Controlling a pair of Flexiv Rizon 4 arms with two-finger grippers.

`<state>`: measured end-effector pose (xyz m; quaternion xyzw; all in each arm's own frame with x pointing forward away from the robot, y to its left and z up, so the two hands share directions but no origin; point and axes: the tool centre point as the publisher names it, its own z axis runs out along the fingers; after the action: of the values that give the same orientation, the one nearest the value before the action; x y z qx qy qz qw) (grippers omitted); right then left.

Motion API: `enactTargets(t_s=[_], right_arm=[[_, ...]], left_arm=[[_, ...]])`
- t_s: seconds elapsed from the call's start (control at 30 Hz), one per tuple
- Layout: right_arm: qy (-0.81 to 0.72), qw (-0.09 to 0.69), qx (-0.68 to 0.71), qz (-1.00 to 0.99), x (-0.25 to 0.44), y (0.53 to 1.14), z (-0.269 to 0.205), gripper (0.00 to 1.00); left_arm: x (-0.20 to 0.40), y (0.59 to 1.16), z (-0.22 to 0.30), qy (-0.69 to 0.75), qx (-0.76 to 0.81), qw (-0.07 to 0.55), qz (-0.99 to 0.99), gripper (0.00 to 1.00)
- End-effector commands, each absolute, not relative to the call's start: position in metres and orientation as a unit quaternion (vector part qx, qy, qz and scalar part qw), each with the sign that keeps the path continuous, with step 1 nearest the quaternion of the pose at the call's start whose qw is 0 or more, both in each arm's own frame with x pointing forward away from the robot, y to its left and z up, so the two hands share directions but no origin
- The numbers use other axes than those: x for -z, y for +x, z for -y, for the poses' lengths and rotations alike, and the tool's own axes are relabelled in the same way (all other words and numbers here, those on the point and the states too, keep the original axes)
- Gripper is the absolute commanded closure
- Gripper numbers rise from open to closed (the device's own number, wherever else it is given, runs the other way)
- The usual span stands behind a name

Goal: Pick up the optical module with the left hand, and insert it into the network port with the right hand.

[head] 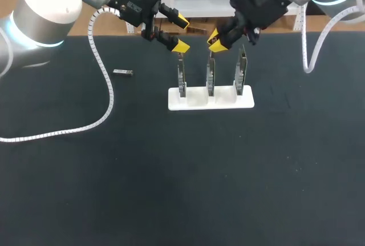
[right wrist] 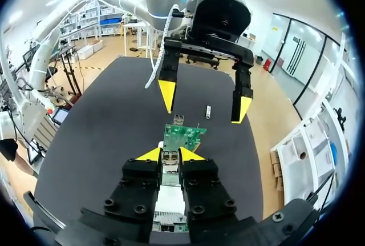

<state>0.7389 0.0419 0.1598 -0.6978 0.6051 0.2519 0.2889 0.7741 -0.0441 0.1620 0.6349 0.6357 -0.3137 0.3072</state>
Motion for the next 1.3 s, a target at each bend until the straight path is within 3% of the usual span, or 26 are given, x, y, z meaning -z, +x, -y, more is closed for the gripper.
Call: enactTargets(t_s=[0.03,1.3], right_arm=[[-0.699,0.288,-0.254,-0.604,-0.155,0.742,-0.042,1.00],[-0.702,0.289,-0.243,-0.604,-0.159,0.740,-0.042,1.00]], left_arm=[[-0.162,0.774,0.044,0.635,0.313,0.306,-0.637,0.00],[-0.162,0.774,0.044,0.635,0.313,0.306,-0.637,0.00]])
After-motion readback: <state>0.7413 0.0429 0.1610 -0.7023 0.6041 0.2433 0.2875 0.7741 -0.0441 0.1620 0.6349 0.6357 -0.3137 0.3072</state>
